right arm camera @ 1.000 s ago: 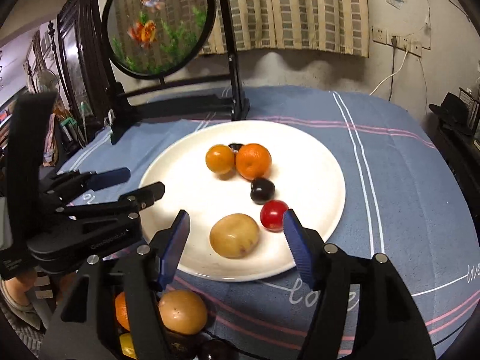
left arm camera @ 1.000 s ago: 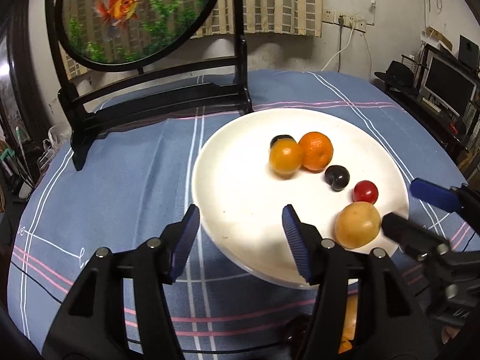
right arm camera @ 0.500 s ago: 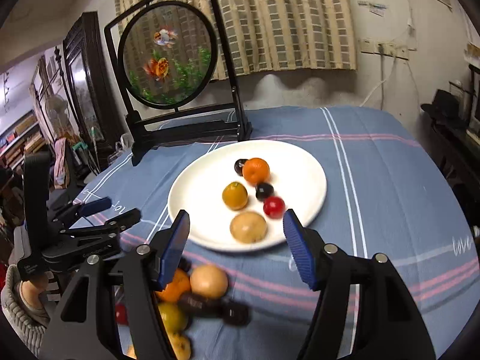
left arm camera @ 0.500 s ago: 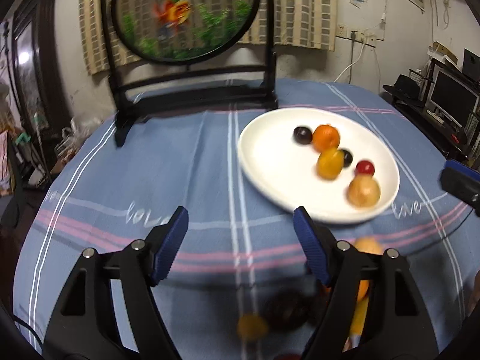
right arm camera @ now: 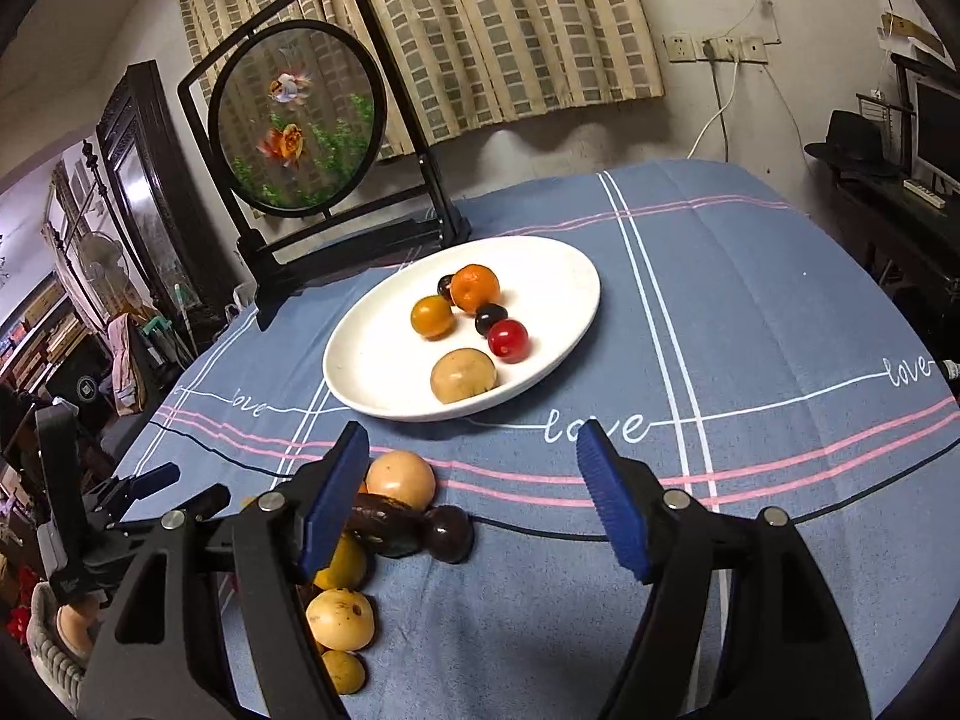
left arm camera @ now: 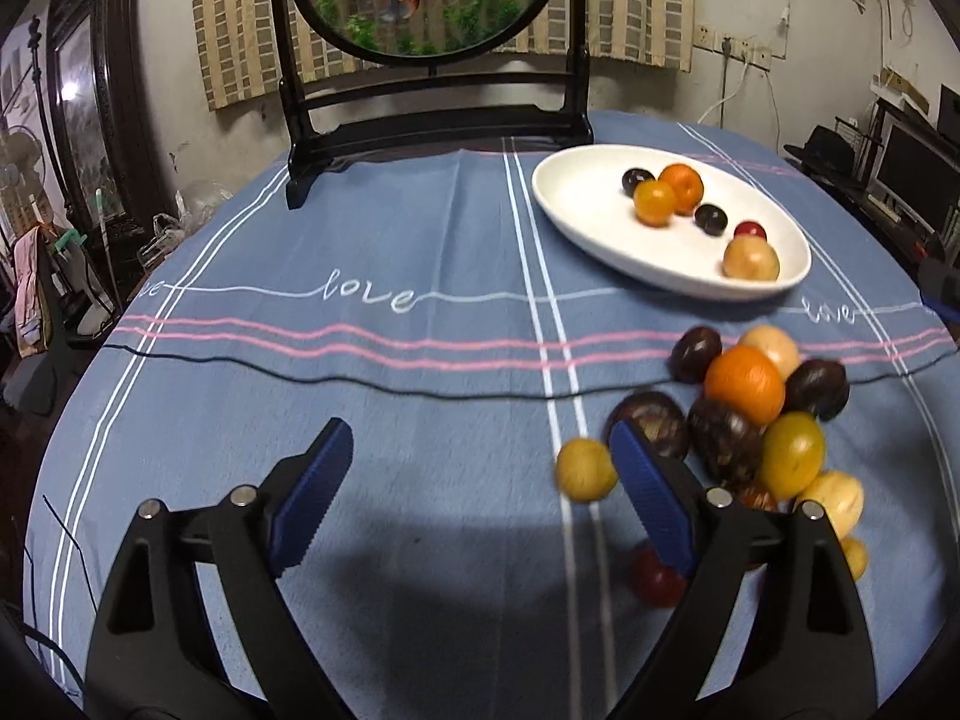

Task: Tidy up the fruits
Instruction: 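Move the left tool to the small yellow fruit and close around it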

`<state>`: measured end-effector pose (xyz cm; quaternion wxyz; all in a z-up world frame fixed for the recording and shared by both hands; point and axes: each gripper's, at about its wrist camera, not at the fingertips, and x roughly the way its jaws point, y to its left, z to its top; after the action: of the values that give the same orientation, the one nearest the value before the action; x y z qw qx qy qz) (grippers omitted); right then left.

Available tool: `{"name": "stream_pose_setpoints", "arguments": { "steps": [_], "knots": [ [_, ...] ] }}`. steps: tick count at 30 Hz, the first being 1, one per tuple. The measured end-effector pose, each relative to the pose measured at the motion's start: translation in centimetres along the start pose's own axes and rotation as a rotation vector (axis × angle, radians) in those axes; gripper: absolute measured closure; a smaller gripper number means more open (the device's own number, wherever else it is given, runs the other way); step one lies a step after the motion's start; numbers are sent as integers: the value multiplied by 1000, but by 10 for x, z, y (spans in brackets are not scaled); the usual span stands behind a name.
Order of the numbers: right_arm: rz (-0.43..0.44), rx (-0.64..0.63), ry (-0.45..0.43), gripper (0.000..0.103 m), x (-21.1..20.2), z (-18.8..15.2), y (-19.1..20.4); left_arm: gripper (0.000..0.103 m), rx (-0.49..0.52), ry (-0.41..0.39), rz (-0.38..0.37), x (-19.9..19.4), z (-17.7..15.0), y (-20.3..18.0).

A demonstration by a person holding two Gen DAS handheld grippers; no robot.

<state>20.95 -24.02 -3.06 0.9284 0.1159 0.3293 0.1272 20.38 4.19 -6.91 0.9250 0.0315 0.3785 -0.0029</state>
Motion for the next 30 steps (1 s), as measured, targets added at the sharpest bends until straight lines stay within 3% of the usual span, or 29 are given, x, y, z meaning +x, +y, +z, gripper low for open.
{"name": "stream_pose_setpoints", "arguments": {
  "steps": [8,16,25,30],
  "knots": [
    [8,-14,9,31,-1,-3,3,15,96,-2,11,5,-10,-14],
    [5,-19,12,31,-1,-4,5,46,110,-1,-74,8,-9,-14],
    [0,-21,22,31,1,-5,4,47,129,22,-110,17,-7,-17],
    [0,-21,20,31,0,-5,4,48,105,32,-23,19,-6,-3]
  ]
}}
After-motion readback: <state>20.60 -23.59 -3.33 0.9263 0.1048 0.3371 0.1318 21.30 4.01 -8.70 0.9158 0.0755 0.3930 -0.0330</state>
